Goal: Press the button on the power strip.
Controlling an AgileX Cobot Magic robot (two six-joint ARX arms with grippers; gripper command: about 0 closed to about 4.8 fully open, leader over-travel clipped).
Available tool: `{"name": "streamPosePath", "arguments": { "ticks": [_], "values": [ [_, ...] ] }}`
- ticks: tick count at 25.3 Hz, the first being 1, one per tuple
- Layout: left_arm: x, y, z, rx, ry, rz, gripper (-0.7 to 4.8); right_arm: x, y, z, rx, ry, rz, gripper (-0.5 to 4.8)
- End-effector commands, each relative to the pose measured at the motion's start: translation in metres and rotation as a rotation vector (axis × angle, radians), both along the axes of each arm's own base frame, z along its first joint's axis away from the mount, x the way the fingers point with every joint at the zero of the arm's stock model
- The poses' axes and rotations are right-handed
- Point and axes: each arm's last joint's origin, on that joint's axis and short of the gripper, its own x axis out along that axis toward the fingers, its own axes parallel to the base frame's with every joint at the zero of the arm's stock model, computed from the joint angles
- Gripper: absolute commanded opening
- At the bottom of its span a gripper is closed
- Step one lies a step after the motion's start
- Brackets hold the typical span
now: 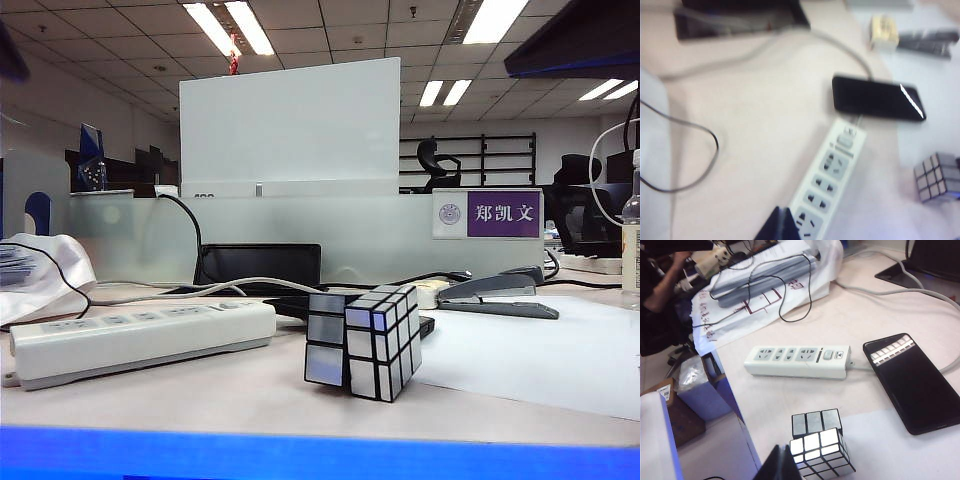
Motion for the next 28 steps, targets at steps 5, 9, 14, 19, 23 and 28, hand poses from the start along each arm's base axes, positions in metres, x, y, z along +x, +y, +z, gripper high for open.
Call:
{"name": "streamPosePath", "arguments": {
  "ticks": [5, 9, 14, 19, 23, 28],
  "values": [
    [0.06, -0.052, -0.032, 0.079, 0.199, -0.287, -0.05, 0.001, 0.003, 0.005, -0.004, -0.05, 0.0, 0.0],
    [0.087, -0.09, -0.042, 0.231, 0.319, -0.348, -0.05, 0.0, 0.004, 0.005, -0.003, -0.049, 0.007, 0.0],
    [0.125, -0.115, -0.033, 0.283, 0.457, -0.377, -0.05, 0.0, 0.004, 0.005, -0.004, -0.047, 0.006, 0.0],
    [0.142, -0.122, -0.026, 0.288, 0.485, -0.378, -0.05, 0.0, 0.004, 0.005, -0.003, -0.048, 0.007, 0.0],
    [0.148, -0.126, -0.04, 0.301, 0.555, -0.389, -0.05, 0.0, 0.004, 0.005, -0.004, -0.05, 0.006, 0.0],
    [0.154, -0.137, -0.063, 0.321, 0.632, -0.408, -0.05, 0.0, 0.004, 0.005, -0.004, -0.048, 0.006, 0.0]
  ]
}}
